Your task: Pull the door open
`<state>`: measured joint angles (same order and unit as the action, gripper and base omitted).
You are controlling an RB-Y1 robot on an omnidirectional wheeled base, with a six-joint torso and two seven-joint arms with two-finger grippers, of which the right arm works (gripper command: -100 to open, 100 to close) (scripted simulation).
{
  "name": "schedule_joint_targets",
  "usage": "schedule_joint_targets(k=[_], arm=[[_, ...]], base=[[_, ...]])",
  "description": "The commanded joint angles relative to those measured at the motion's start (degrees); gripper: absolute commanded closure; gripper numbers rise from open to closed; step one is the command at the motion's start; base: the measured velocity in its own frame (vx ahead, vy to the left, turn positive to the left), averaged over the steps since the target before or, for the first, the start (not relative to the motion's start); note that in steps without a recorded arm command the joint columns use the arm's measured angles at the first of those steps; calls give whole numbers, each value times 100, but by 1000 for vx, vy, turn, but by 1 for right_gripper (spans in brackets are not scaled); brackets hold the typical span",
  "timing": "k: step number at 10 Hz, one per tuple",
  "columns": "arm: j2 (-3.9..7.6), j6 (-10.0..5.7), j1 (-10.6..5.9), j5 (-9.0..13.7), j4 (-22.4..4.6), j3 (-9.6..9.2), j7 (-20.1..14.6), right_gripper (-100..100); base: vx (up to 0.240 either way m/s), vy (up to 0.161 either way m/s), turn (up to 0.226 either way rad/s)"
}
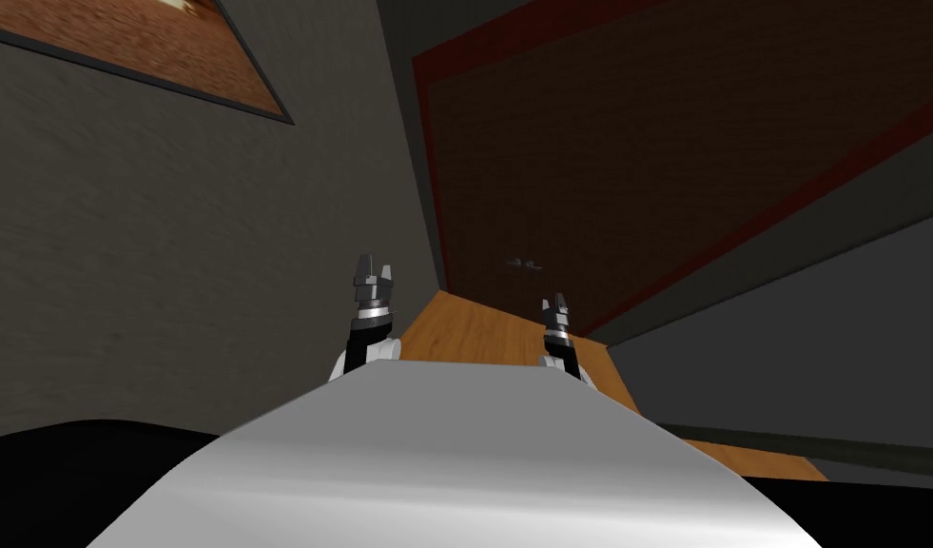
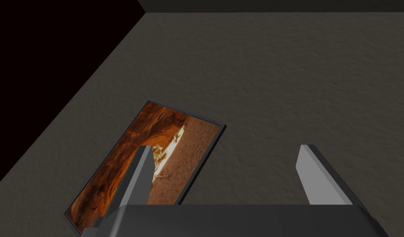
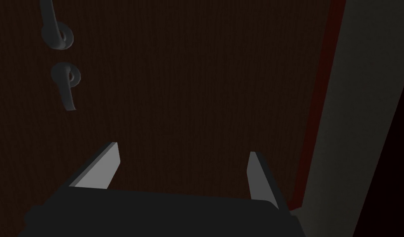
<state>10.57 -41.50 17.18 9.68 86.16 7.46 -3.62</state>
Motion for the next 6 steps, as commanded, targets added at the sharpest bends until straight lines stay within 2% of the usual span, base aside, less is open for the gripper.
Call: schedule_joint_targets(k=[1, 3, 5, 6], arm=[[44, -68, -30, 45, -242, 39, -28, -100], [123, -150, -105, 126, -621, 112, -76, -100], [163, -192, -142, 166, -810, 148, -99, -100], [202, -233, -180, 206, -1000, 185, -123, -100]], base=[[61, -11, 76], [88, -20, 107], [74, -18, 65], [60, -15, 72]])
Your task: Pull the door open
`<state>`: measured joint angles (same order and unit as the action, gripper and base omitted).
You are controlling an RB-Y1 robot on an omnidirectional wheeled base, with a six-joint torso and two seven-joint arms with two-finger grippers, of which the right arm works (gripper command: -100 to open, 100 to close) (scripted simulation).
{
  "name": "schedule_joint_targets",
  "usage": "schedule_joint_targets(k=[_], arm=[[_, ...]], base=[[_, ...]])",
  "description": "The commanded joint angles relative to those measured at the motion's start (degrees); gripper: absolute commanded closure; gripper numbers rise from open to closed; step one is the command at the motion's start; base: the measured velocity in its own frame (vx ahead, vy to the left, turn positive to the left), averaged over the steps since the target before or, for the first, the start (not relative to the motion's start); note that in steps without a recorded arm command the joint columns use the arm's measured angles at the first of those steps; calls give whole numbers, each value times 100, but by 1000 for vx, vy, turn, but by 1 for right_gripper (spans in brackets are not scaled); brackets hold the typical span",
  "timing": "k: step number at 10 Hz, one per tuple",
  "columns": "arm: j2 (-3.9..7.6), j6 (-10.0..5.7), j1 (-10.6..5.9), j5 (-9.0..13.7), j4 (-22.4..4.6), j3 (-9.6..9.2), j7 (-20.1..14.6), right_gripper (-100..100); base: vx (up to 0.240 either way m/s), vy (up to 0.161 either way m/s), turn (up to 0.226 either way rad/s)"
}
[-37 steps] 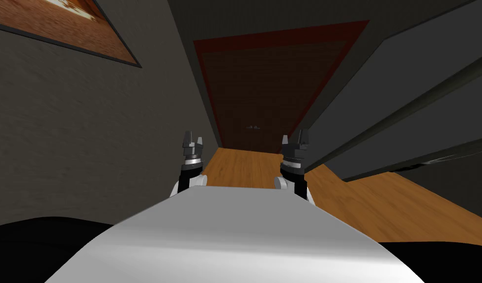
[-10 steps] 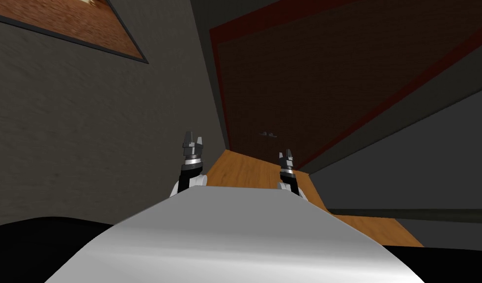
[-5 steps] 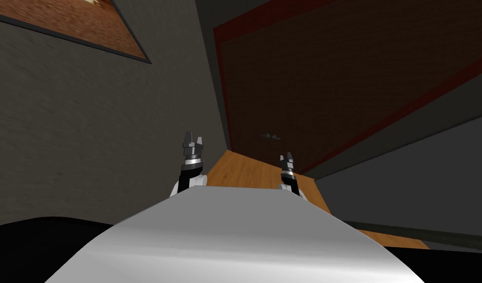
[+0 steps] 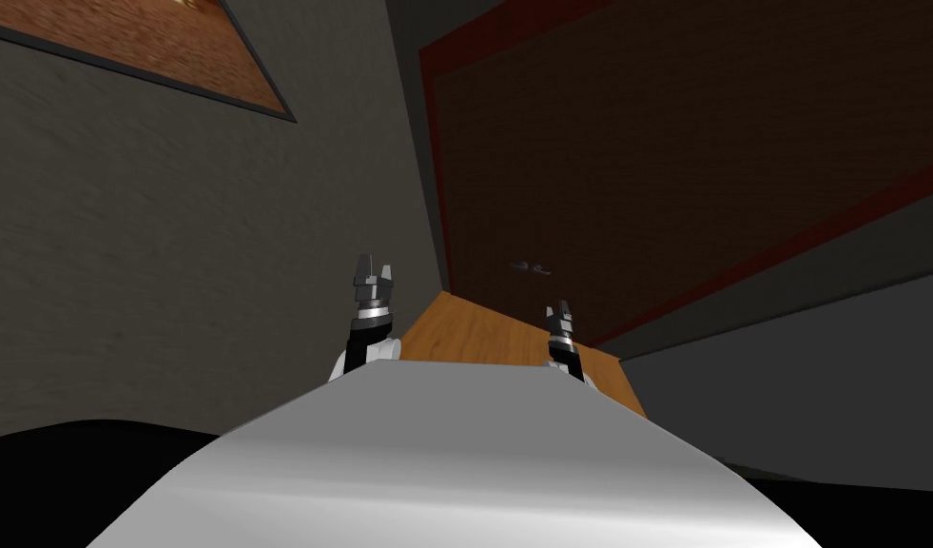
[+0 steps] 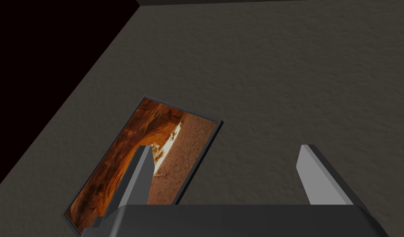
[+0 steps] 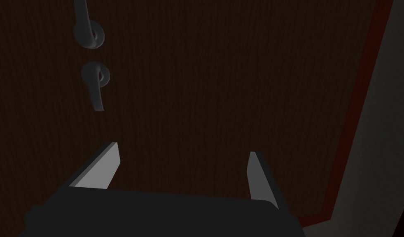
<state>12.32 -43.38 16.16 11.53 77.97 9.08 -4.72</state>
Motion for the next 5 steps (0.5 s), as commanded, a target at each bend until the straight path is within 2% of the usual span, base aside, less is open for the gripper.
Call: schedule_joint_targets(k=[1, 3, 4, 5], arm=[[27, -45, -78, 21, -180, 23, -13, -100], [105, -128, -152, 101, -531, 95, -60, -100], [105, -128, -152, 101, -559, 95, -60, -100], [144, -169, -190, 141, -749, 132, -84, -100]], base=[[51, -14, 41], [62, -10, 96], [56, -19, 33], [53, -25, 61]])
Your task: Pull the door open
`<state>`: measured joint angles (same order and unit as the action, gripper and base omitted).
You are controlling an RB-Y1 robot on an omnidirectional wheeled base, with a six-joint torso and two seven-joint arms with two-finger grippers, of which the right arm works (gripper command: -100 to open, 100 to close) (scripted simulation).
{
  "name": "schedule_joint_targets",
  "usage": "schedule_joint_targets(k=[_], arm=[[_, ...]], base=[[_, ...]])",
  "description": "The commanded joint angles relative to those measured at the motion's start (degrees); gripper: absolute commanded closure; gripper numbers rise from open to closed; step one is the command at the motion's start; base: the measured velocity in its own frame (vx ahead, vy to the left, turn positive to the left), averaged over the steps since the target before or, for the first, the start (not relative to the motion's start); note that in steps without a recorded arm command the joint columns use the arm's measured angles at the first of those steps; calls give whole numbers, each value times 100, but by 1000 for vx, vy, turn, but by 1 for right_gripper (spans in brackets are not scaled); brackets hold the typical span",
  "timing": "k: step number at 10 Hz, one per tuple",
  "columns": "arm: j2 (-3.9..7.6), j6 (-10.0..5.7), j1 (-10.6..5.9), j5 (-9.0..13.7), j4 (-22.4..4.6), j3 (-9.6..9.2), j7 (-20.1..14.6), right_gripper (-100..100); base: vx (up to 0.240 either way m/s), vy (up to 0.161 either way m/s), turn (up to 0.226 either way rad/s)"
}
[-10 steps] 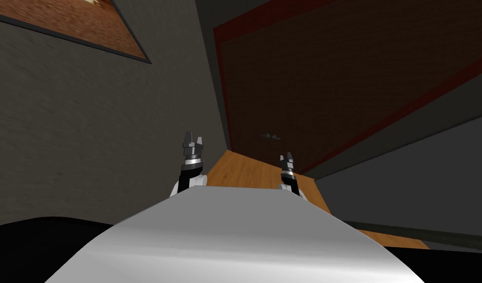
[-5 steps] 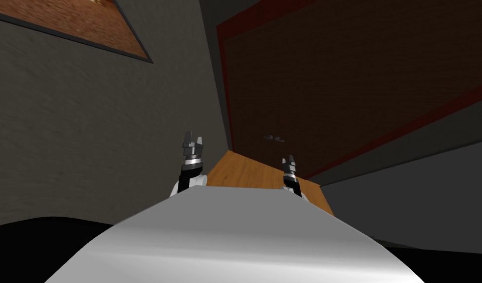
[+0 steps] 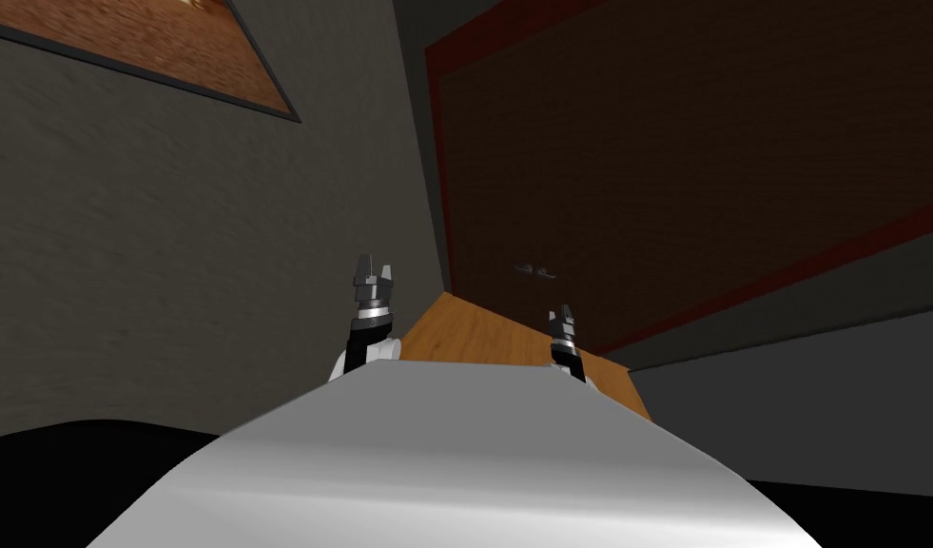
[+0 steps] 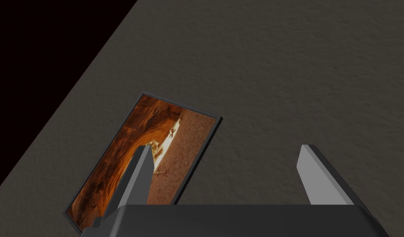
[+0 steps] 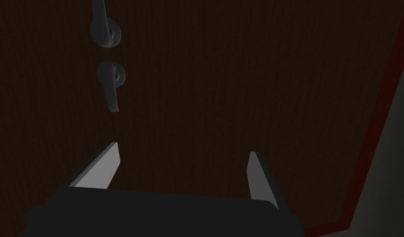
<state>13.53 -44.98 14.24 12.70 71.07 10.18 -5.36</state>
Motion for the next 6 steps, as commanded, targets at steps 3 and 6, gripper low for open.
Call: schedule_joint_targets(k=[3, 6], arm=[[136, -131, -108, 141, -592, 129, -89, -100], [211, -211, -181, 219, -981, 199, -135, -100]], base=[[89, -22, 106], [67, -22, 69]])
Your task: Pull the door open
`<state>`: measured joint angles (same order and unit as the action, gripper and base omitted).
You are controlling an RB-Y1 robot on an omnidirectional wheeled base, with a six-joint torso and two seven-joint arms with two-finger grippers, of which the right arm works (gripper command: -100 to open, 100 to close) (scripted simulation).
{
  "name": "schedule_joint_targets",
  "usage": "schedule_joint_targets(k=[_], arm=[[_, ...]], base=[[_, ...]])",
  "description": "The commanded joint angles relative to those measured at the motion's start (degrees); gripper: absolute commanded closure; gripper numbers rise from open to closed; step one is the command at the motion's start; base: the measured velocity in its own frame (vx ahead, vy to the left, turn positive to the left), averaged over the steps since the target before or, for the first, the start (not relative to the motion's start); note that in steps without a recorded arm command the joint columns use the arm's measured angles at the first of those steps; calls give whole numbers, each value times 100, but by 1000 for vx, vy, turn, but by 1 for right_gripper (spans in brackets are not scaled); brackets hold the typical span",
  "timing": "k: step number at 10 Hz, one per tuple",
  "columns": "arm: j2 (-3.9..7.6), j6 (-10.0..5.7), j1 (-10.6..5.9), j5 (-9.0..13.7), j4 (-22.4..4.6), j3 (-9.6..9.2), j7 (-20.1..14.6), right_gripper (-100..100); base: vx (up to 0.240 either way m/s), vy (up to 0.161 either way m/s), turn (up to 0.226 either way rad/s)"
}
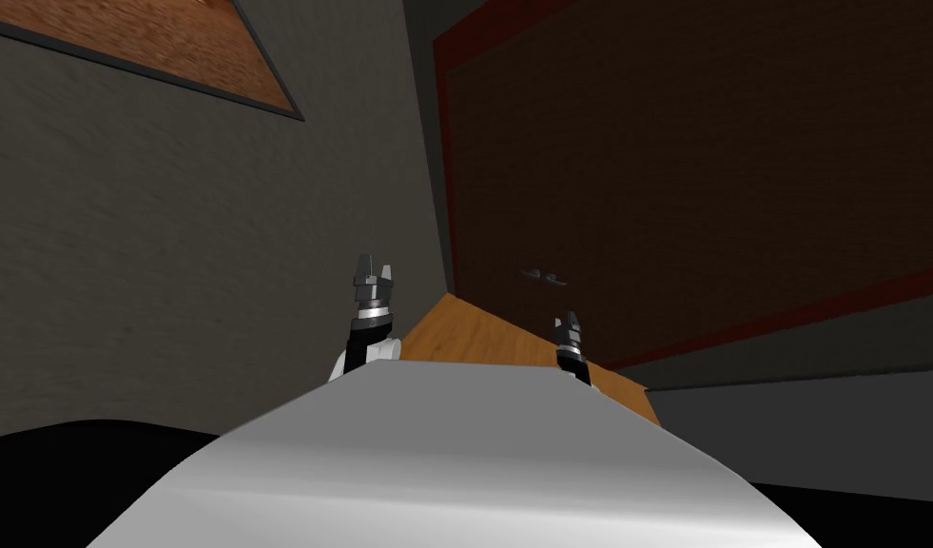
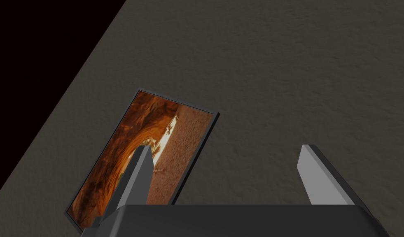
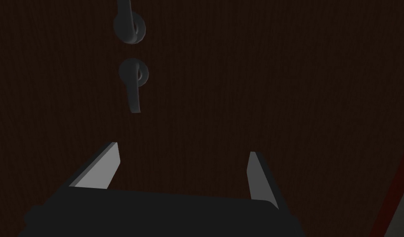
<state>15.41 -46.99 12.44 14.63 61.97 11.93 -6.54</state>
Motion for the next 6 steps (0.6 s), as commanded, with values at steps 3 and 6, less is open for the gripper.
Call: schedule_joint_targets(k=[3, 6], arm=[[93, -86, -70, 100, -419, 91, -61, -100], [198, -199, -173, 210, -925, 190, -126, -100]], base=[[81, -31, 79], [71, -27, 87]])
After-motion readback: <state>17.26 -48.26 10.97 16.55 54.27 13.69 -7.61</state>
